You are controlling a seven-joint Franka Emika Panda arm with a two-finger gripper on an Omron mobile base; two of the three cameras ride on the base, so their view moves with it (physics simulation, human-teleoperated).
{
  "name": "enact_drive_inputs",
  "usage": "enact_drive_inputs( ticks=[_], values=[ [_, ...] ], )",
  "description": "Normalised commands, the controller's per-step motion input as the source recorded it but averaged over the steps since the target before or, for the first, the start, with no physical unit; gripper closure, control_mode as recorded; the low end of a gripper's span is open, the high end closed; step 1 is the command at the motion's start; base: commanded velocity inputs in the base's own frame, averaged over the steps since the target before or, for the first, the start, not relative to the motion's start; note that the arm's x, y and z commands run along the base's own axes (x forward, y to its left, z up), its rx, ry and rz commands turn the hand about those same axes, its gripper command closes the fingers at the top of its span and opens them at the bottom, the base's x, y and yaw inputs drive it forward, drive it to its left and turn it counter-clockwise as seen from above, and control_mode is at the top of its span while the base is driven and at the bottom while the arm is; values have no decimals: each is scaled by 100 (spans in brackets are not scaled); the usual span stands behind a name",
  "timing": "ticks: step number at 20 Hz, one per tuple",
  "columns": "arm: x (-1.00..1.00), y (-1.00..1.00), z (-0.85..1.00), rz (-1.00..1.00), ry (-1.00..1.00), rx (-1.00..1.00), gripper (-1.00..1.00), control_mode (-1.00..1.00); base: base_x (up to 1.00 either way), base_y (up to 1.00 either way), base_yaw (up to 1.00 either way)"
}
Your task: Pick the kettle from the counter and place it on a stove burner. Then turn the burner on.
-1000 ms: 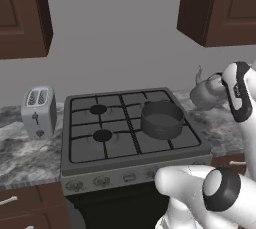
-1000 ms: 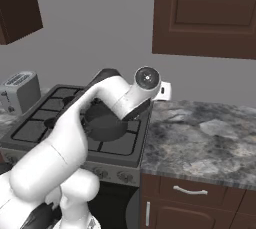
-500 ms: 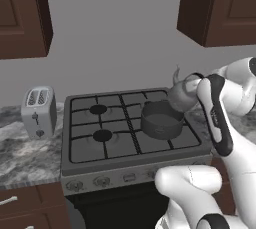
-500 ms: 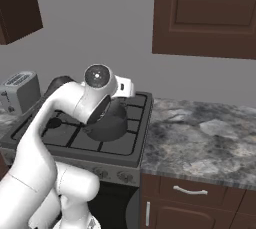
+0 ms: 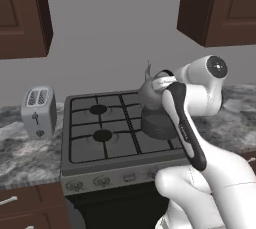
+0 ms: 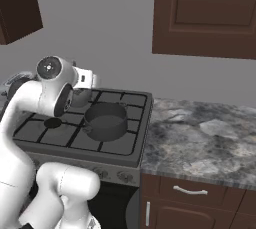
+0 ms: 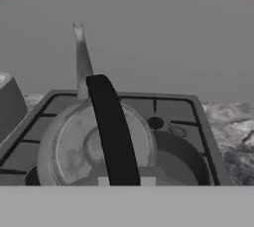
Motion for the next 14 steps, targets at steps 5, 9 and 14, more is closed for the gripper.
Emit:
enact_drive_inputs(
  ticks=[5, 9, 14],
  values=[
    [10, 100, 1, 0, 1, 0, 100, -100, 0, 0, 0],
    [1, 100, -12, 0, 14, 0, 100, -100, 0, 0, 0],
    [9, 100, -21, 0, 17, -1, 100, -100, 0, 0, 0]
  ],
)
